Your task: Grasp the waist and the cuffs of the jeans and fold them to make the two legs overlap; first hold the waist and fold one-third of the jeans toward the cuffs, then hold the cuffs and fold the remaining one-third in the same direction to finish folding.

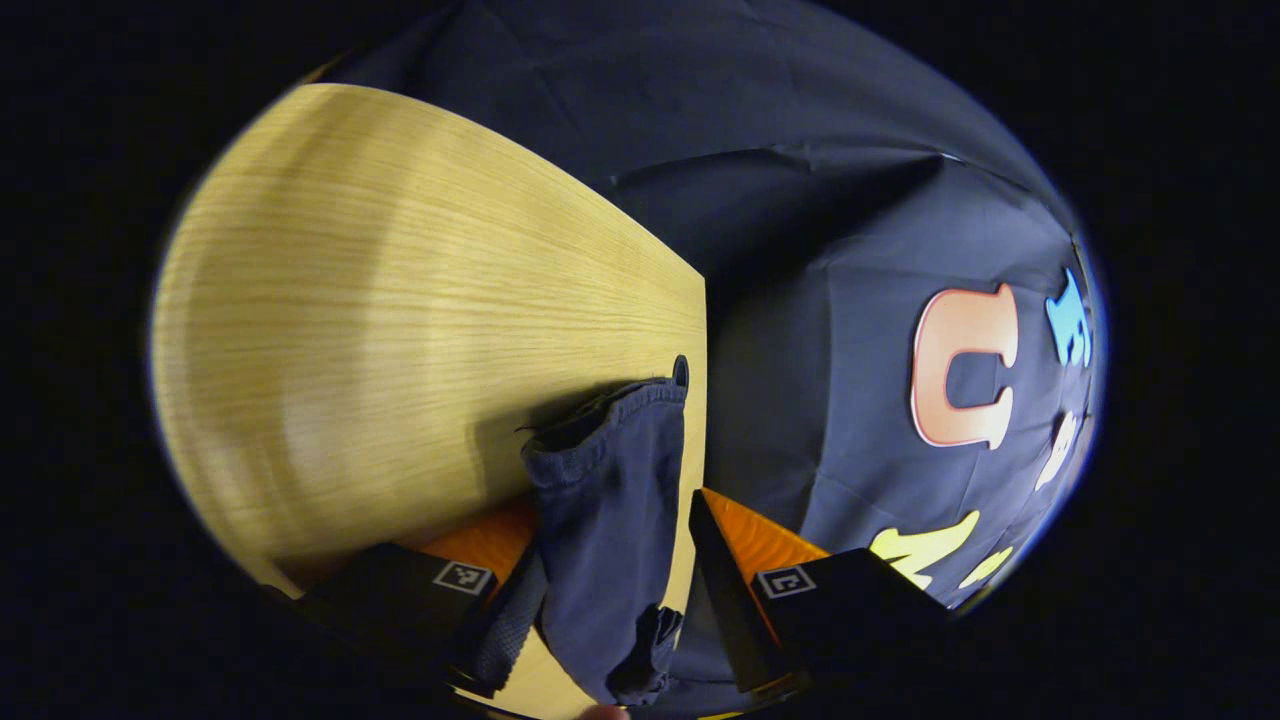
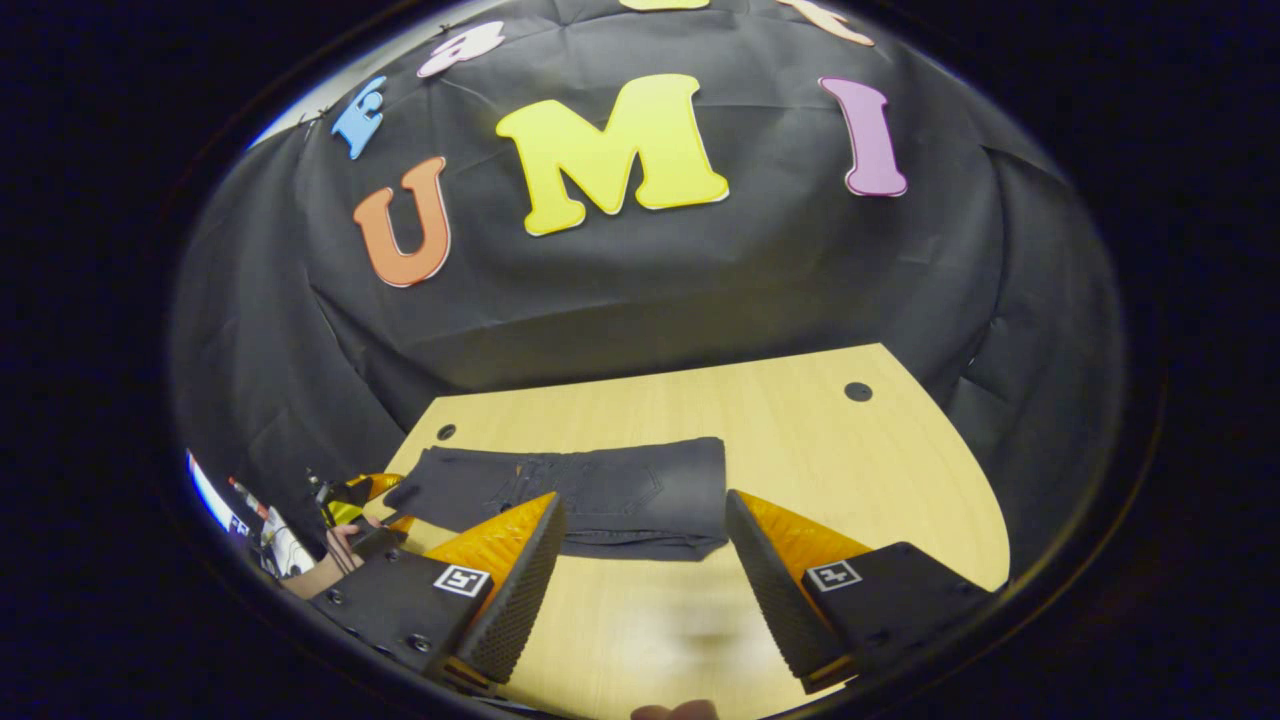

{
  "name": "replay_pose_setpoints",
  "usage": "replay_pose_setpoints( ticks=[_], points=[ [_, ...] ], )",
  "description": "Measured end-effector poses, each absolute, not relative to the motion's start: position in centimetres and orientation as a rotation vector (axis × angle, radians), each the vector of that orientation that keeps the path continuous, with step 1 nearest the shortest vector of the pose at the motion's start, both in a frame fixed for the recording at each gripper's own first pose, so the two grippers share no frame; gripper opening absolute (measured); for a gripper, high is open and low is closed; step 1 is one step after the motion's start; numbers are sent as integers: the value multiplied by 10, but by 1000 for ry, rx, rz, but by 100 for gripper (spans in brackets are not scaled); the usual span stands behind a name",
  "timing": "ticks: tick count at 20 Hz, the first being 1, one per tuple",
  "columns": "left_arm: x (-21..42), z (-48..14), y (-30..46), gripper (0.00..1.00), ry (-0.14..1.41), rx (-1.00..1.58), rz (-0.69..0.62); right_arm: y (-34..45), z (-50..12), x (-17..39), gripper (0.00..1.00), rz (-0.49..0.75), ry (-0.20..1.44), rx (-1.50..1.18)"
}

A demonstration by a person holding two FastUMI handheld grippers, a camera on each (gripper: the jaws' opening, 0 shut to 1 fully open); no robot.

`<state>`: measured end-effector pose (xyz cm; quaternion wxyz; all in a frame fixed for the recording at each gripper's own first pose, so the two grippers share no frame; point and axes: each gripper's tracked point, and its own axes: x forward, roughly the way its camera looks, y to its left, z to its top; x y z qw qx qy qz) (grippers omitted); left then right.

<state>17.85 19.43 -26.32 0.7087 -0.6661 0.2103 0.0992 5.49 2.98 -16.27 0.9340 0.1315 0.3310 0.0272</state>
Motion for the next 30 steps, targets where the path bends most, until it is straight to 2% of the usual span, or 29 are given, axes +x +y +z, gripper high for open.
replay_pose_setpoints(
  ticks=[1, 2, 3, 4, 5, 6, 10, 14, 15, 16, 17, 18, 20, 21, 22, 26, 30],
  points=[
    [178, -268, 196, 87, 479, -1459, 227, 30, -165, 51, 93, 52, 681, 267],
    [177, -274, 196, 60, 498, -1447, 241, 29, -165, 48, 93, 50, 682, 271],
    [176, -280, 195, 38, 517, -1445, 253, 28, -166, 43, 93, 46, 684, 271],
    [176, -279, 195, 28, 515, -1451, 255, 26, -167, 39, 93, 40, 683, 267],
    [175, -277, 194, 19, 519, -1446, 255, 23, -168, 34, 99, 35, 682, 261],
    [174, -275, 193, 14, 522, -1427, 255, 19, -168, 30, 99, 27, 680, 253],
    [175, -236, 185, 8, 483, -1274, 184, 3, -165, 15, 99, 5, 653, 185],
    [179, -177, 155, 6, 445, -1090, 69, -7, -158, 7, 100, 11, 619, 182],
    [178, -164, 147, 6, 439, -1044, 46, -12, -158, 4, 94, 13, 612, 187],
    [179, -151, 136, 6, 431, -1000, 25, -18, -157, 2, 99, 11, 608, 195],
    [180, -137, 124, 6, 421, -958, 0, -23, -157, -1, 94, 9, 603, 206],
    [180, -125, 111, 6, 412, -914, -24, -29, -157, -4, 100, 5, 600, 219],
    [179, -101, 85, 6, 395, -820, -70, -45, -156, -8, 100, -8, 590, 237],
    [178, -92, 71, 6, 393, -771, -93, -53, -155, -12, 94, -16, 583, 248],
    [177, -84, 54, 6, 392, -719, -119, -62, -154, -16, 94, -28, 578, 261],
    [189, -76, -27, 6, 397, -465, -220, -110, -161, -29, 93, -96, 569, 319],
    [199, -99, -115, 6, 422, -142, -323, -155, -178, -43, 93, -173, 577, 361]
  ],
)
